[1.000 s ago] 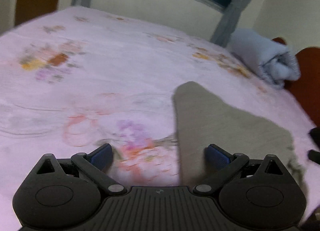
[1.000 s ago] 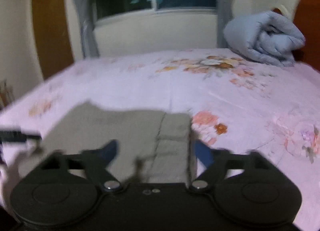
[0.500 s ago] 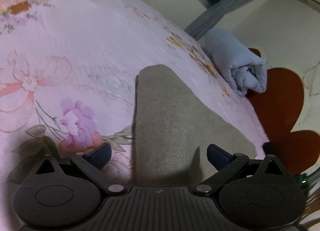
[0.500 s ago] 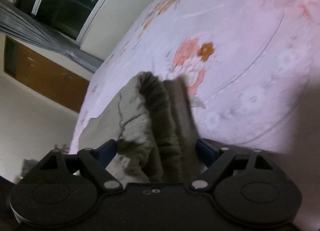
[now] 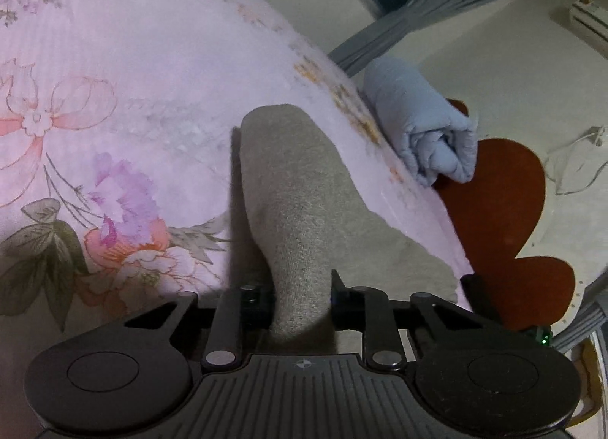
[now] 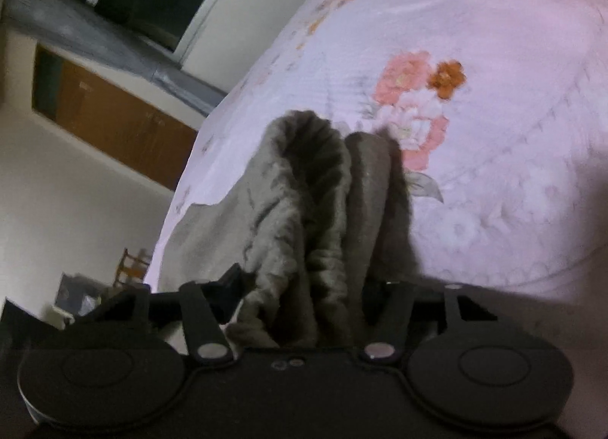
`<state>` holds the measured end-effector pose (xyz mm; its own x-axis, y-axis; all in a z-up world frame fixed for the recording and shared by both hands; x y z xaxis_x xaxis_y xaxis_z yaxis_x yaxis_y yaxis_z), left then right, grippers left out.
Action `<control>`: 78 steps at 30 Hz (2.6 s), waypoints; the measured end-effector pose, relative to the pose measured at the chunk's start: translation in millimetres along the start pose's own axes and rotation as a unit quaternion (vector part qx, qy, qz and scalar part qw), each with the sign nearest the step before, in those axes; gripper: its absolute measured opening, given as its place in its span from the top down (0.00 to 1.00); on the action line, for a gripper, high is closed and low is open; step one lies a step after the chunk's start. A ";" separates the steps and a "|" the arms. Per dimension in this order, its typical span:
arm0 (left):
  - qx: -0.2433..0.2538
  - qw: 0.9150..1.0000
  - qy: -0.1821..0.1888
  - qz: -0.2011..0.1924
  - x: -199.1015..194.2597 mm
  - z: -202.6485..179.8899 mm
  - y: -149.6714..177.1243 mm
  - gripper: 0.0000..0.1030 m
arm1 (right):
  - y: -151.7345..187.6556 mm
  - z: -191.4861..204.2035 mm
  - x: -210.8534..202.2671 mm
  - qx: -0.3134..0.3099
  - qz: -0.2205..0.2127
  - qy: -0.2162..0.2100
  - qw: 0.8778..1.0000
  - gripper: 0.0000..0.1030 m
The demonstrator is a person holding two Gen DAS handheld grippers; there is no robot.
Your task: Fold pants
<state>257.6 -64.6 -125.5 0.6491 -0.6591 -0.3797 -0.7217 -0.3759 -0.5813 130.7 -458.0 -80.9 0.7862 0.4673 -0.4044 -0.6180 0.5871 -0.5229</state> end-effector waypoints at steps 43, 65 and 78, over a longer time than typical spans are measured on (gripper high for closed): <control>0.237 0.930 -0.242 -0.139 -28.4 -13.9 -67.0 0.03 | -28.7 108.7 80.2 -0.392 -0.097 0.129 0.906 0.16; 0.298 0.894 -0.290 -0.166 -159.3 -76.5 38.4 0.00 | 48.5 126.7 -64.7 -0.399 -0.174 0.177 0.883 0.06; 0.331 0.874 -0.281 -0.219 -225.6 -130.3 107.1 0.00 | 111.9 141.8 -135.5 -0.392 -0.216 0.155 0.881 0.06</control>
<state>2.6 -41.0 -8.4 0.9780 -0.0528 -0.2017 -0.1979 0.0690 -0.9778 -46.0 -361.9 21.8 0.9859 0.0390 -0.1629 -0.1618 -0.0283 -0.9864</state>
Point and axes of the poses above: each gripper's, at about its wrist camera, not at the fingertips, and x roughly the way its jaws point, z to its left, y to its underside, the point moved 1 cm from there along x, roughly the way its jaws point, and after that the axes turned 8 degrees about -z, right-handed, at the moved point
